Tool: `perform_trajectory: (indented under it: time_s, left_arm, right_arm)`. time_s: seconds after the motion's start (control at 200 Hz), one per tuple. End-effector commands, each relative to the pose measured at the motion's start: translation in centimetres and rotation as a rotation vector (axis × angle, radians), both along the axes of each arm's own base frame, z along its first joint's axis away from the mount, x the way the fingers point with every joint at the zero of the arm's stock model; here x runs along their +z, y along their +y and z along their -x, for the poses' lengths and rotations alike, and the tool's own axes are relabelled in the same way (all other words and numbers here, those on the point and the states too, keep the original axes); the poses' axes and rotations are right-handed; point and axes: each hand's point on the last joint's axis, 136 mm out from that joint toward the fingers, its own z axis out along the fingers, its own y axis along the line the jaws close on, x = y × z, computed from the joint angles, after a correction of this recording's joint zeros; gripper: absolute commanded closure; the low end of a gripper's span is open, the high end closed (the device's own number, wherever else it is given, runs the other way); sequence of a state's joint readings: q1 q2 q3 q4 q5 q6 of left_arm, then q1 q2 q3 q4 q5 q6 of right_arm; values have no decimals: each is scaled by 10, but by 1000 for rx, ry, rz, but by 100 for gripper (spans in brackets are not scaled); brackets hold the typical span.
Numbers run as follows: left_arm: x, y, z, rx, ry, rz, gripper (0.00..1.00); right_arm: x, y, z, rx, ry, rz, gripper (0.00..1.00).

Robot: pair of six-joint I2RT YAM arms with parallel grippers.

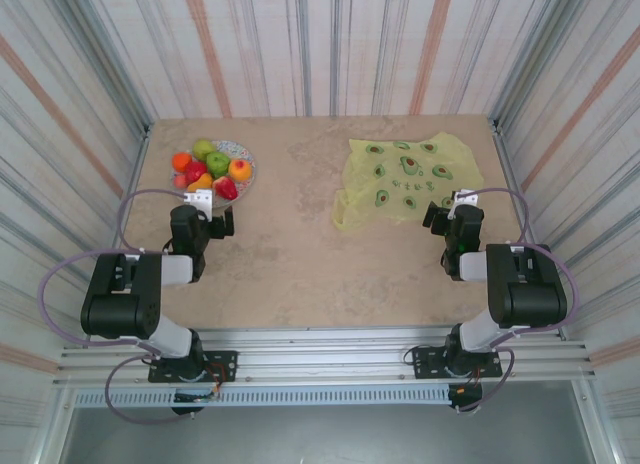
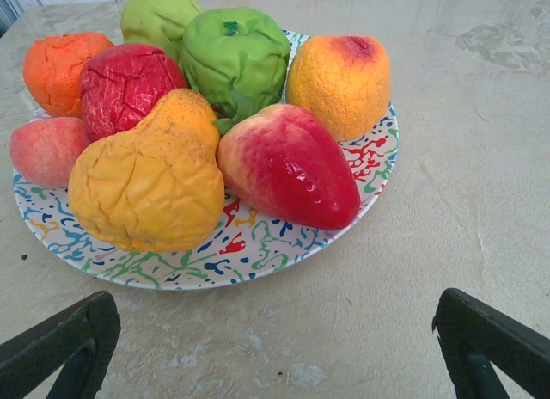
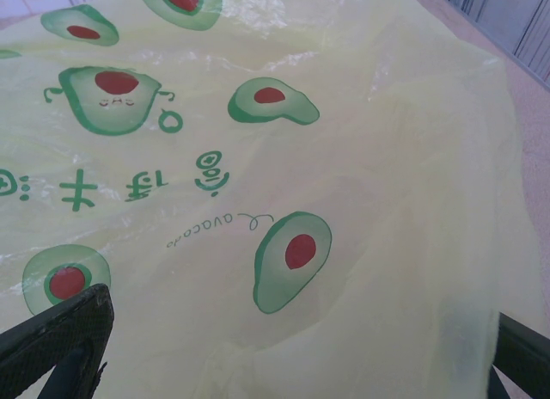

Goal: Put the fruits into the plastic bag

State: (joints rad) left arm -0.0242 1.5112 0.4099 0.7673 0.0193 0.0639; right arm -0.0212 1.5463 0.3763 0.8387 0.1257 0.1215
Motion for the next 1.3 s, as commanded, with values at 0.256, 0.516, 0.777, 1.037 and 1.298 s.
perform_trajectory:
  time_s: [0.256,0.516,0.777,1.037,1.298]
  left_arm:
    - [35,16,6,98,-46,-2,2]
    - [91,60,38,469,-104,237,1]
    - [124,5,25,263,-60,582,1]
    - [116,-114,18,-55,92,458,1]
    - [84,-168,26,-155,223,456,2]
  right_arm:
    - [30,-11,11,-85,-77,35,1]
    - [80,-56,49,-376,-46,-29,1]
    - [105,22,37,34,8,-100,1]
    - [55,131,16,428,261,257,8]
    - [2,167,8,609,396,486,11]
